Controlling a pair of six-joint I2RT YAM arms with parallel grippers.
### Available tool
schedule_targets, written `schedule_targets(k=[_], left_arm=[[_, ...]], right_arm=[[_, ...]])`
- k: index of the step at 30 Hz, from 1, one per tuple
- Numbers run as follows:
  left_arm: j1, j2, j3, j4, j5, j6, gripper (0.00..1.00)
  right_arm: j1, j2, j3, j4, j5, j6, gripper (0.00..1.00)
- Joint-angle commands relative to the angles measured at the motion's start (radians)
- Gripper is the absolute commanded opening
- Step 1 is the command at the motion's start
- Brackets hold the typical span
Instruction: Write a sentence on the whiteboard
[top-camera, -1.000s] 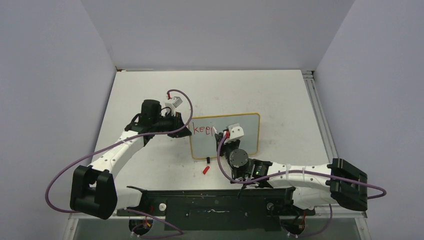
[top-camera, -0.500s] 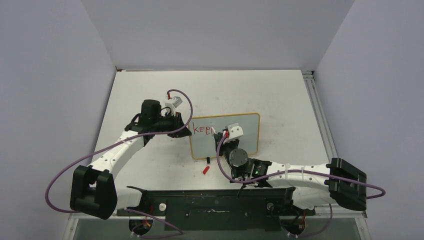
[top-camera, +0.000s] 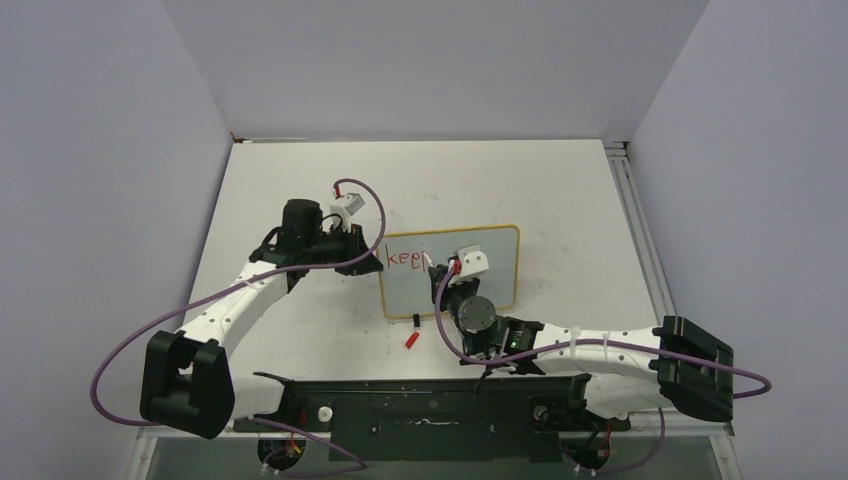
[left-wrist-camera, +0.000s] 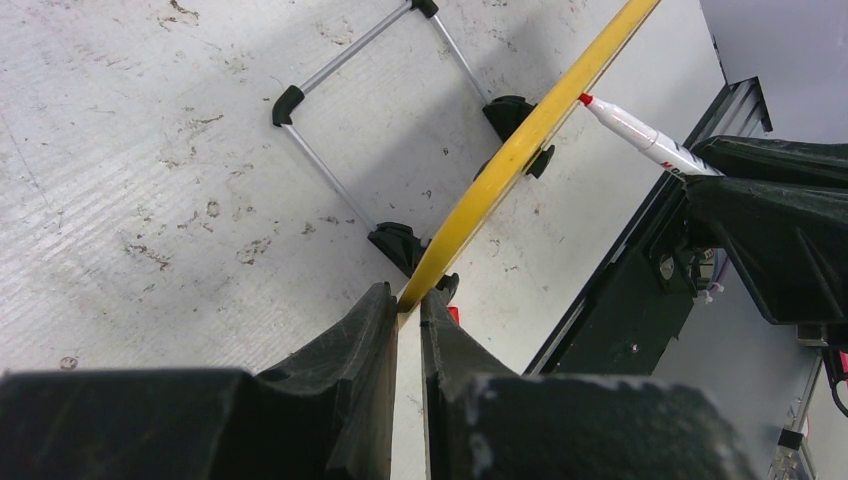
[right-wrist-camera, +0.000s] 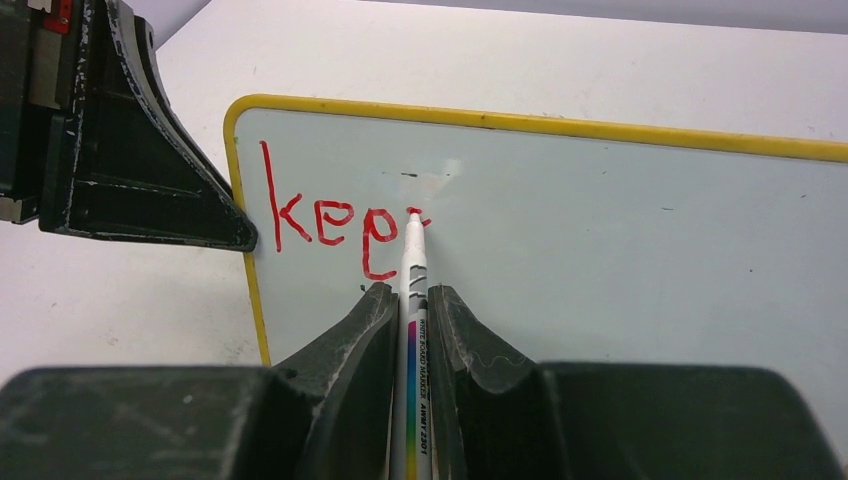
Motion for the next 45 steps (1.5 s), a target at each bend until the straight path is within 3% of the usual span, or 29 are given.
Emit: schedule_targets(k=[1,17,45], left_arm=[[-0.005,-0.029,0.038,0.013,0.020,-0.001,0.00],[-0.010,-0.032,0.037,0.013,0.015,0.000,0.00],[-0.013,-0.034,0.037,0.013,0.014,0.001,0.00]], right_arm=[[-0.013,-0.028,0.000,-0.014,0.054,0.024,0.05],[-0.009,-0.060,-0.037,-0.071,0.061,0.073,0.05],[0.031,0.012,-0.014,0.004,0.014,0.047,0.05]])
